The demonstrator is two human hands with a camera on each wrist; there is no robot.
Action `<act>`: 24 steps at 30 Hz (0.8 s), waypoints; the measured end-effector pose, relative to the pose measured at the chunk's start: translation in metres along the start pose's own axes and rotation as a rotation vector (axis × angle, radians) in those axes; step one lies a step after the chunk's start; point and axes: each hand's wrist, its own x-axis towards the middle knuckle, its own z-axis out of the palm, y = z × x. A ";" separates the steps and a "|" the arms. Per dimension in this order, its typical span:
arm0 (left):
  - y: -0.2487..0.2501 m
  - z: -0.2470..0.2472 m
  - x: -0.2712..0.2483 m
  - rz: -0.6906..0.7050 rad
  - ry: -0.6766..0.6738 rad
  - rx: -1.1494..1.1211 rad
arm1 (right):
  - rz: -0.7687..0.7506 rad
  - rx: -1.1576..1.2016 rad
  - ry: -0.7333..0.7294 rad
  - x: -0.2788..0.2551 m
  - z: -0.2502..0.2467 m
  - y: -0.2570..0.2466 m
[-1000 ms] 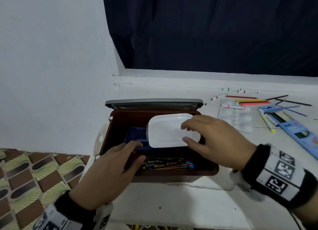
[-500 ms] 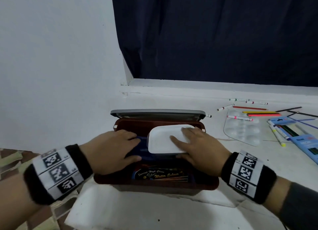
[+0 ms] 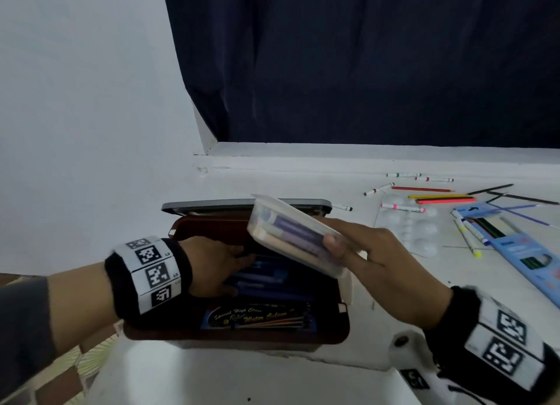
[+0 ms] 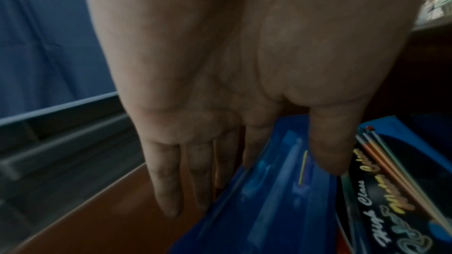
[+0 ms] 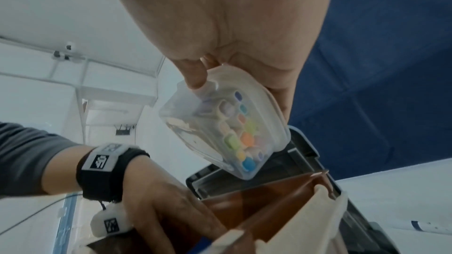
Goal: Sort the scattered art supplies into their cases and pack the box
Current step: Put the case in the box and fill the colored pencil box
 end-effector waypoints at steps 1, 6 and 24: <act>0.002 0.000 0.003 0.006 -0.002 0.015 | 0.001 0.011 0.005 -0.002 -0.001 0.002; 0.005 0.005 0.006 0.052 -0.036 -0.001 | 0.023 0.031 0.036 -0.010 0.002 0.010; -0.007 0.028 -0.049 0.214 0.217 -0.376 | -0.018 -0.186 -0.113 0.011 0.031 0.001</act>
